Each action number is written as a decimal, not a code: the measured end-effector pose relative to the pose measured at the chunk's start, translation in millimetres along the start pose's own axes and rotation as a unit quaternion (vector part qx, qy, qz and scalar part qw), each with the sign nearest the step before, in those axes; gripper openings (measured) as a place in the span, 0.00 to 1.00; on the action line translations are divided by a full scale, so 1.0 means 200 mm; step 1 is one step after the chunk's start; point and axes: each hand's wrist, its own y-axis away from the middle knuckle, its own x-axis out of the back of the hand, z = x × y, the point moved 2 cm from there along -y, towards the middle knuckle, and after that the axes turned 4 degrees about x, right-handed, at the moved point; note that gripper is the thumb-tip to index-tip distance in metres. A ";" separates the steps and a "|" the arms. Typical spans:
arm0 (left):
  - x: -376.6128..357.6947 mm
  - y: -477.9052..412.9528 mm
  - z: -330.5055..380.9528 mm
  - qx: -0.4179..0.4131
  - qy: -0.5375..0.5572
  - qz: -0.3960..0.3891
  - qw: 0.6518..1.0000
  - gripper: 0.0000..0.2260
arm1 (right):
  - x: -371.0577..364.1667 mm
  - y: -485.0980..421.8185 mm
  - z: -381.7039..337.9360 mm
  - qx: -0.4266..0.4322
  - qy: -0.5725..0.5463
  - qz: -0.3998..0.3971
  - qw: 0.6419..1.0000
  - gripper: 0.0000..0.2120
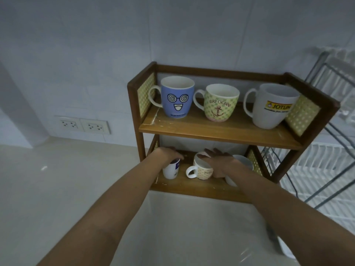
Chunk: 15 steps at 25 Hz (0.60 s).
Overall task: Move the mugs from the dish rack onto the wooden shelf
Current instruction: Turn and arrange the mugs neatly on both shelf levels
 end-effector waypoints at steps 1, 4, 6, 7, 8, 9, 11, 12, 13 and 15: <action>0.02 0.00 -0.01 0.003 -0.029 0.001 1.000 0.28 | 0.00 -0.01 0.01 0.007 0.004 -0.003 1.000 0.41; 0.00 -0.01 -0.03 0.035 -0.081 0.008 0.996 0.34 | 0.02 -0.03 0.02 0.009 -0.033 0.013 0.999 0.42; -0.02 -0.04 -0.04 0.070 -0.098 0.008 0.993 0.39 | 0.04 -0.03 0.02 0.009 -0.064 0.021 0.998 0.46; -0.02 -0.04 -0.04 0.076 -0.106 0.009 0.991 0.40 | 0.05 -0.04 0.02 0.010 -0.063 0.019 0.998 0.47; -0.01 -0.06 -0.05 0.069 -0.107 0.017 0.992 0.40 | 0.05 -0.04 0.02 0.009 -0.056 0.017 0.998 0.48; 0.00 -0.07 -0.06 0.041 -0.100 0.016 0.994 0.40 | 0.05 -0.04 0.02 0.007 -0.048 0.016 0.999 0.48; 0.03 -0.07 -0.05 -0.030 -0.070 -0.007 0.997 0.37 | 0.06 -0.03 0.02 0.004 -0.039 0.013 0.999 0.47; 0.03 -0.07 -0.05 -0.037 -0.055 -0.015 0.998 0.35 | 0.06 -0.03 0.01 0.004 -0.040 0.014 0.999 0.47; 0.03 -0.08 -0.05 -0.031 -0.045 -0.016 0.998 0.34 | 0.07 -0.03 0.01 0.003 -0.046 0.014 0.999 0.46; 0.03 -0.08 -0.06 -0.009 -0.037 0.002 0.999 0.32 | 0.09 -0.03 0.00 0.000 -0.054 0.016 0.998 0.46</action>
